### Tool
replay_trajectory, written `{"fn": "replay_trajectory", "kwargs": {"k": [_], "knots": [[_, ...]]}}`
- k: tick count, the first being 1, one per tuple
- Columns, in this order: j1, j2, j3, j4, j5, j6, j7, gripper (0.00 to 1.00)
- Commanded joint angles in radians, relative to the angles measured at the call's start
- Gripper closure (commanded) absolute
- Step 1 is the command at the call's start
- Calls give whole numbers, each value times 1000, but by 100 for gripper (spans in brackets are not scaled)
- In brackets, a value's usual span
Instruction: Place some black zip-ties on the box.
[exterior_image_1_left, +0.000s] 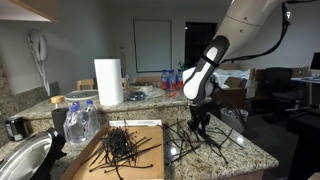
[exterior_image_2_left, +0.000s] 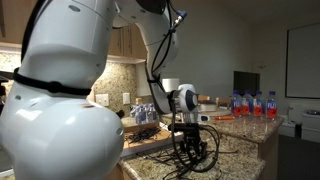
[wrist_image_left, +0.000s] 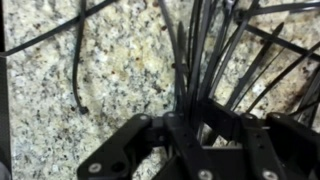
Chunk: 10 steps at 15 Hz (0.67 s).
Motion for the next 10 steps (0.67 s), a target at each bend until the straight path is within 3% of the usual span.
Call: {"fn": "replay_trajectory", "kwargs": {"k": [1,7,10], "knots": [[22,1,-1,8,-81,-72,59,41],[19,-12,5,-6,-81,-60,58,2],[6,5,5,-16,-56,-36,46,0]]}}
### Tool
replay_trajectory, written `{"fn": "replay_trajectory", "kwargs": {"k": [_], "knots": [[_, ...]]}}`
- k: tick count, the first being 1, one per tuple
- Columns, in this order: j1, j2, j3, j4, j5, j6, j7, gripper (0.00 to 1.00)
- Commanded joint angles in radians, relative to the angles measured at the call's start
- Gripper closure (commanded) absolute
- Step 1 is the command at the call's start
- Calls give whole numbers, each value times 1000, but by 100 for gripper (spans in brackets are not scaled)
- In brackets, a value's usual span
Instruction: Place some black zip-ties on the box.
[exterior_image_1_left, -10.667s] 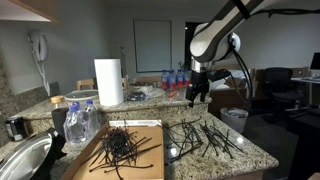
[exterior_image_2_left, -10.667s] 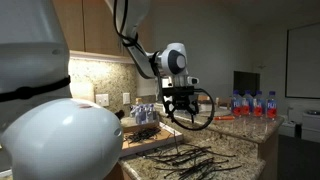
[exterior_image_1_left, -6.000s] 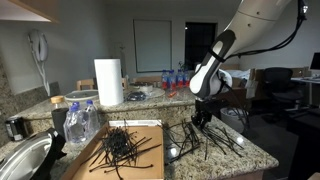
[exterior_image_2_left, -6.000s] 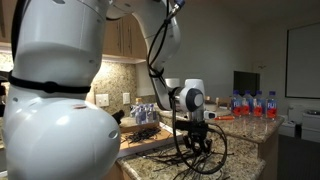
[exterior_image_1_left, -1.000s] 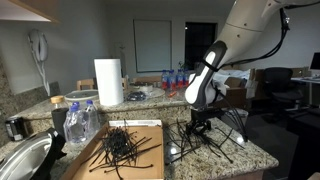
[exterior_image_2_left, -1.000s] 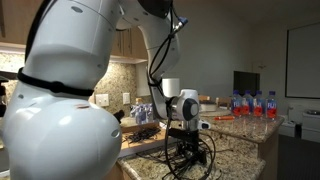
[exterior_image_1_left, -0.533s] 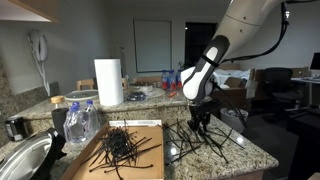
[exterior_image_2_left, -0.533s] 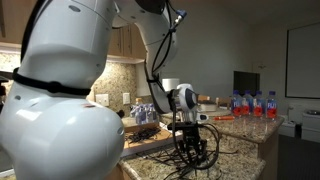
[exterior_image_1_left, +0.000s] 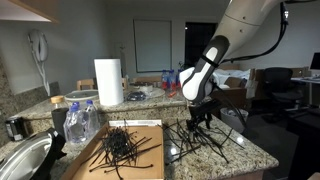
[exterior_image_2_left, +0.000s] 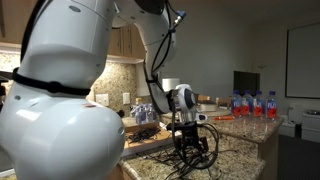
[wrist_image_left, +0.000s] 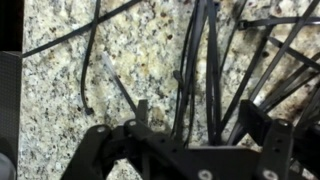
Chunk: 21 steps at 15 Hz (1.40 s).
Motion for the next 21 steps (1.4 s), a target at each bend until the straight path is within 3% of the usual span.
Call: {"fn": "replay_trajectory", "kwargs": {"k": [1,5,6,7,18,21], "knots": [[-16,9,4,-29,6,25,22,0],[-30,22,5,-42,45,58,11,0],[-31,25,5,-45,50,67,10,25],[-31,29,5,-48,53,76,8,26],[-35,28,10,-49,60,77,1,97],[-36,25,13,-50,60,73,-3,100]]}}
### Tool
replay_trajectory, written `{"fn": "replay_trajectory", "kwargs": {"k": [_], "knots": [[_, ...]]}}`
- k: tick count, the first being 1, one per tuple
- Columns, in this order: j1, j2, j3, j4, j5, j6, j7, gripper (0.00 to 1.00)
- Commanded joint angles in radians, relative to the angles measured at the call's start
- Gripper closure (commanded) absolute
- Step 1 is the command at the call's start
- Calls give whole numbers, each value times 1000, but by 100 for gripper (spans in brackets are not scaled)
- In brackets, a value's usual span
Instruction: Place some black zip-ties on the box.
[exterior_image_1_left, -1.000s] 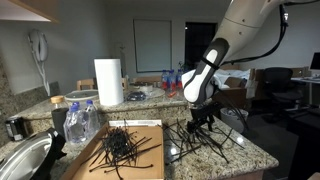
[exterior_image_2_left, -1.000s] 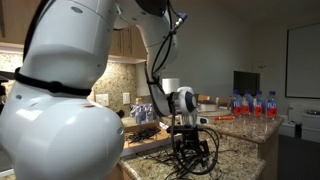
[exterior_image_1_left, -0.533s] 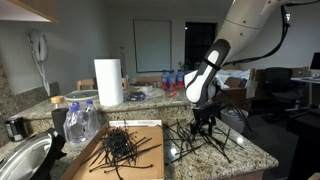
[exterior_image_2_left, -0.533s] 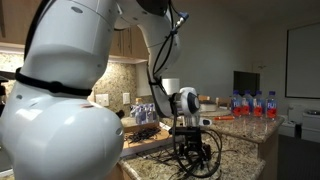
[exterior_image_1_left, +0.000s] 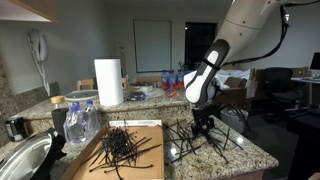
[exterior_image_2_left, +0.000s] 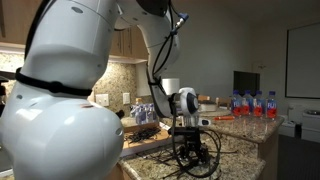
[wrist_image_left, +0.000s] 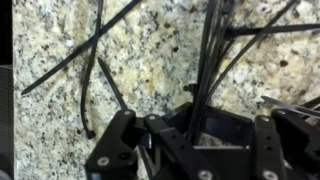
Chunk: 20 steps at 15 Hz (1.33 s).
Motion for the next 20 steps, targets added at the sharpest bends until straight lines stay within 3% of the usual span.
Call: {"fn": "replay_trajectory", "kwargs": {"k": [1,13,20], "knots": [[-2,-5,13,-25,19,22,-2,100],[8,-201,61,-37,-13,-9,-37,100],[-2,-252,88,-28,-3,-22,-62,100]]}}
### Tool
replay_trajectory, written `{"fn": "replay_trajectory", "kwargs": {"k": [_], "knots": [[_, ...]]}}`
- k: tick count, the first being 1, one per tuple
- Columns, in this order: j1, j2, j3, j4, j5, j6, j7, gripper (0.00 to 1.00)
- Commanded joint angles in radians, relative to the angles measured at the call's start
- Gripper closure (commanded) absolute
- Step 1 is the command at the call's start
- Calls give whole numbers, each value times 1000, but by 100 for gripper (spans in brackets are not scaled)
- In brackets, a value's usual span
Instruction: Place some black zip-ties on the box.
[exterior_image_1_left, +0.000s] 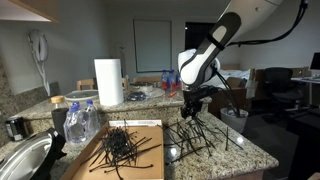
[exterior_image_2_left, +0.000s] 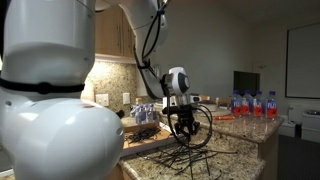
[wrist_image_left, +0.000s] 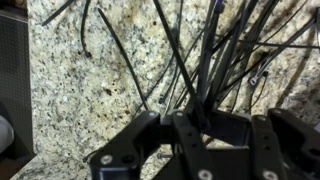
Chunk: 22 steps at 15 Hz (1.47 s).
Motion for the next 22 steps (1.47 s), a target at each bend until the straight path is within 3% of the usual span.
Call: {"fn": "replay_trajectory", "kwargs": {"k": [1,4,5,8,18,22], "knots": [[-13,-58,12,-24,2,-11,-45,100],[-17,-48,13,-20,7,-11,-43,100],[-18,-39,12,-23,1,-11,-27,75],[-23,-36,8,-40,9,13,-16,62],[-46,12,-10,-80,37,55,23,0],[-45,75,-19,-81,59,119,37,0]]}}
